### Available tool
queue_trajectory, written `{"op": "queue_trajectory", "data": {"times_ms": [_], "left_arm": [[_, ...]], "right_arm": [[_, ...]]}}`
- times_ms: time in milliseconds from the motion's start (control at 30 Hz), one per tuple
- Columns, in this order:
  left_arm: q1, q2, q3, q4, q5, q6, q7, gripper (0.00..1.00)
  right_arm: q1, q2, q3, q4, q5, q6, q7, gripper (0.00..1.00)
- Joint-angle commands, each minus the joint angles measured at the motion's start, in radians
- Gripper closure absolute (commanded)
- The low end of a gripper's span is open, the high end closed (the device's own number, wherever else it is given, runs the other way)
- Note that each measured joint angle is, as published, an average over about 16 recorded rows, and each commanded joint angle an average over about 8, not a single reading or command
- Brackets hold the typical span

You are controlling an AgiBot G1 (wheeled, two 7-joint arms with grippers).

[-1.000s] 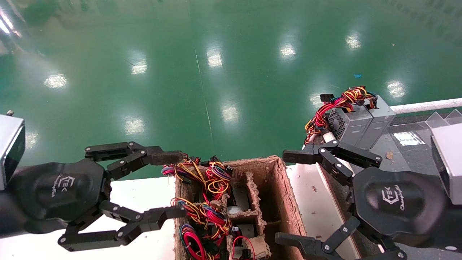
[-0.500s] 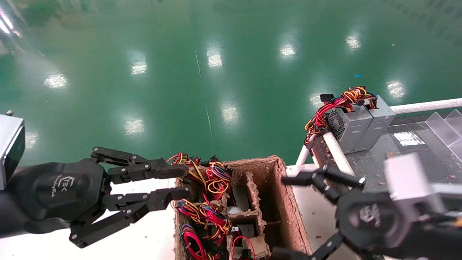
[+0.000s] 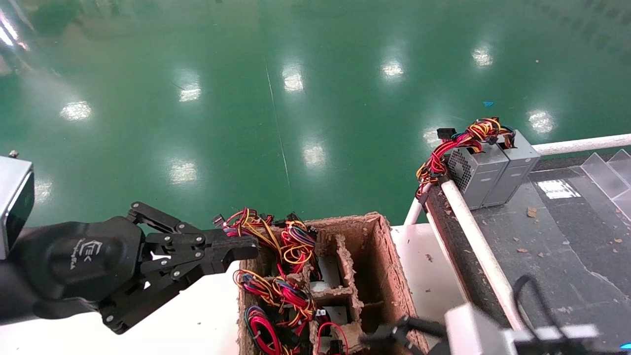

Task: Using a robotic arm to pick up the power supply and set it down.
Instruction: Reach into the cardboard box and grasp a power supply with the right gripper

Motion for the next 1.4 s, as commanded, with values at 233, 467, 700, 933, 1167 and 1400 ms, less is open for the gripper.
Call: {"op": "queue_trajectory", "data": {"times_ms": [233,467,700,933,1167,1400], "left_arm": [[0.000,0.000,0.000,0.000,0.000,0.000,0.000,0.03],[0.000,0.000,0.000,0.000,0.000,0.000,0.000,0.00],[0.000,0.000,0.000,0.000,0.000,0.000,0.000,0.00],[0.000,0.000,0.000,0.000,0.000,0.000,0.000,0.00],[0.000,0.000,0.000,0.000,0.000,0.000,0.000,0.00],[0.000,0.000,0.000,0.000,0.000,0.000,0.000,0.00]], "right_arm": [[-0.015,-0.056,-0.042,0.003,-0.072,0.026,-0.025,1.00],[-0.016,-0.086,-0.056,0.008,-0.096,0.046,-0.027,1.00],[-0.015,-0.101,-0.066,0.008,-0.112,0.054,-0.026,1.00],[-0.021,-0.101,-0.069,0.011,-0.119,0.055,-0.031,1.00],[-0.035,-0.093,-0.066,0.009,-0.107,0.050,-0.040,1.00],[-0.049,-0.094,-0.064,0.001,-0.097,0.053,-0.043,1.00]]}}
